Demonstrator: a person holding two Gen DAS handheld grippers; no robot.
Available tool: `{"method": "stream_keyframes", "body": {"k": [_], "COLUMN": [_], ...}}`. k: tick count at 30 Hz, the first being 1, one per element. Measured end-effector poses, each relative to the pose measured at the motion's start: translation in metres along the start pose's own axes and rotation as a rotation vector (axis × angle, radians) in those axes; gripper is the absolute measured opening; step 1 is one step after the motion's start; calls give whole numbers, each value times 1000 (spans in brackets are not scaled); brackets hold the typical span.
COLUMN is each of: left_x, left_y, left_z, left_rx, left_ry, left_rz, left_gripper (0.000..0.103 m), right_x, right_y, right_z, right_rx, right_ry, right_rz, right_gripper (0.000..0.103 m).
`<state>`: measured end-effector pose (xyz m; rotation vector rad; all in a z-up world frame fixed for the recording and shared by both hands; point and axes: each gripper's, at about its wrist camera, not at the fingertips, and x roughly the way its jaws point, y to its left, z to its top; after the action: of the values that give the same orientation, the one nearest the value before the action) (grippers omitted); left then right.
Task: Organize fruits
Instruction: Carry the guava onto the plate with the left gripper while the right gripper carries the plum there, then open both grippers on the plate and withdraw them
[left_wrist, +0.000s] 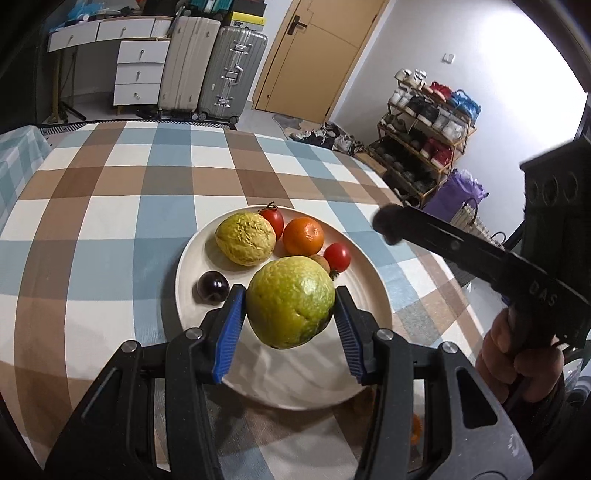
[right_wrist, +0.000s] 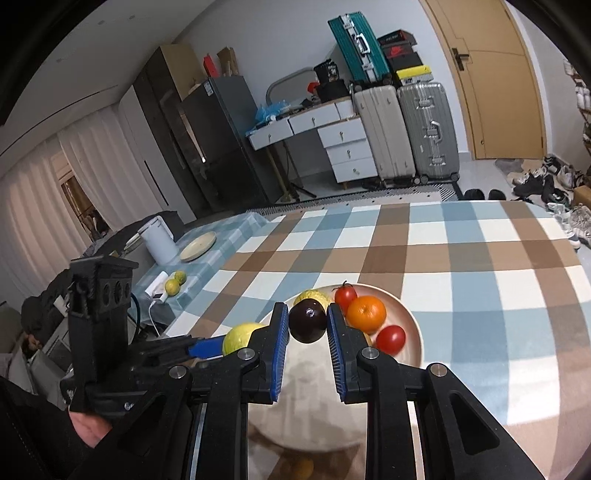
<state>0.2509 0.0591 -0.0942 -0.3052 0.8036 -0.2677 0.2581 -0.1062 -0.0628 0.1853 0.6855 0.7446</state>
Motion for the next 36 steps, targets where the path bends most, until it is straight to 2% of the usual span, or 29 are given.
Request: {"method": "stream_keyframes", "body": {"k": [14, 28, 31, 32, 35, 36], "left_x": [42, 60, 59, 58, 53, 50], "left_y": [8, 11, 10, 9, 8, 8], "left_z": [2, 8, 8, 9, 11, 12], "left_rx": [20, 33, 40, 43, 46, 43], "left_ry": [62, 86, 80, 71, 61, 57], "left_rz": [19, 38, 48, 58, 73, 84], "left_gripper": [45, 45, 45, 46, 46, 46], "right_x": [67, 95, 94, 93, 87, 84], "right_y": [-26, -30, -30, -29, -29, -28], "right_z": [-4, -6, -6, -5, -4, -4], "right_rx": [57, 63, 62, 64, 64, 62], "right_ry": [153, 230, 221, 221, 208, 199], "right_rz": [16, -2, -20, -15, -23, -23], "right_gripper": [22, 22, 23, 24, 37, 38]}}
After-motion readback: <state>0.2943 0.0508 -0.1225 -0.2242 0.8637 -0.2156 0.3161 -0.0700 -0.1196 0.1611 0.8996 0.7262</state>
